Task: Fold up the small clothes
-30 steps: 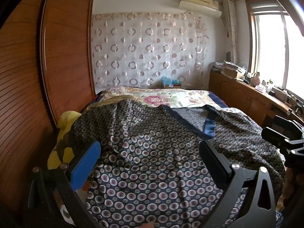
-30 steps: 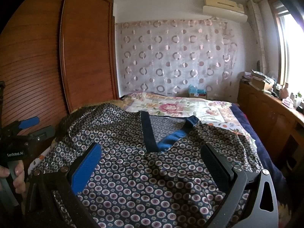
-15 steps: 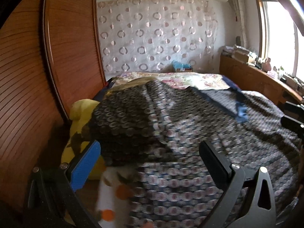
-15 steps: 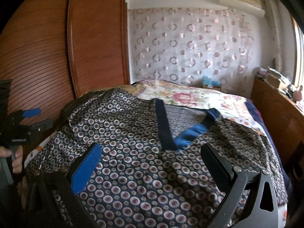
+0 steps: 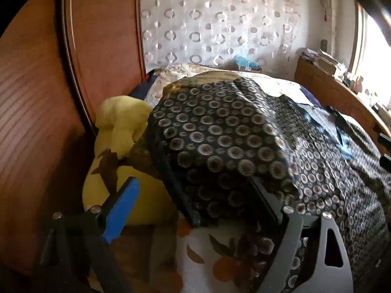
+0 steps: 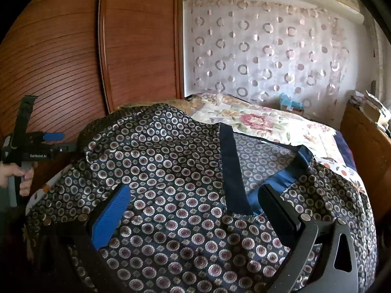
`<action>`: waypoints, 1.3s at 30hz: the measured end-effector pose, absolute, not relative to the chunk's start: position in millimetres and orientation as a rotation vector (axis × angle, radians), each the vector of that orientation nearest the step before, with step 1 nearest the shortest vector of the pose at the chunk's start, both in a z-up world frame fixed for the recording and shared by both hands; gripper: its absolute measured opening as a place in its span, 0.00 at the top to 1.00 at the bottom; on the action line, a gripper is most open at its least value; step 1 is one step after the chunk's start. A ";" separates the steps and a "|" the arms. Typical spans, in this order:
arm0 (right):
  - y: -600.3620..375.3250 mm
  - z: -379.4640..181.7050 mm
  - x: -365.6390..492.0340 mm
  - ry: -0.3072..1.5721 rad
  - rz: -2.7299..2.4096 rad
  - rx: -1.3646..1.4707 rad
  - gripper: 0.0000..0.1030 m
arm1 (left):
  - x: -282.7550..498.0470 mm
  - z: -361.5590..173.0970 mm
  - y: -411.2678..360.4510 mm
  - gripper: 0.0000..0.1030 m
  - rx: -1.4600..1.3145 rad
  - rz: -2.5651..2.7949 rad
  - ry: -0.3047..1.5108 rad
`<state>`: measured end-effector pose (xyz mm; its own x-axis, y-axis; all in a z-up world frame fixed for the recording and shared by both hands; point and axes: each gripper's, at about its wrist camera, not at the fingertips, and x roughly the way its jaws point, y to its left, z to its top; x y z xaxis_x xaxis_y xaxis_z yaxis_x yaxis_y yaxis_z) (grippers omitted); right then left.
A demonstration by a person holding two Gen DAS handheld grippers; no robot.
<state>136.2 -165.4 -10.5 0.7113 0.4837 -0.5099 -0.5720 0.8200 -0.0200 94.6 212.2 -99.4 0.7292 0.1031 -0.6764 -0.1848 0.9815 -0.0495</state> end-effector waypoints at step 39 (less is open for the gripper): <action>-198.1 -22.6 174.7 0.541 0.506 -0.119 0.00 | 174.1 -19.8 107.0 0.96 -0.041 -0.188 0.656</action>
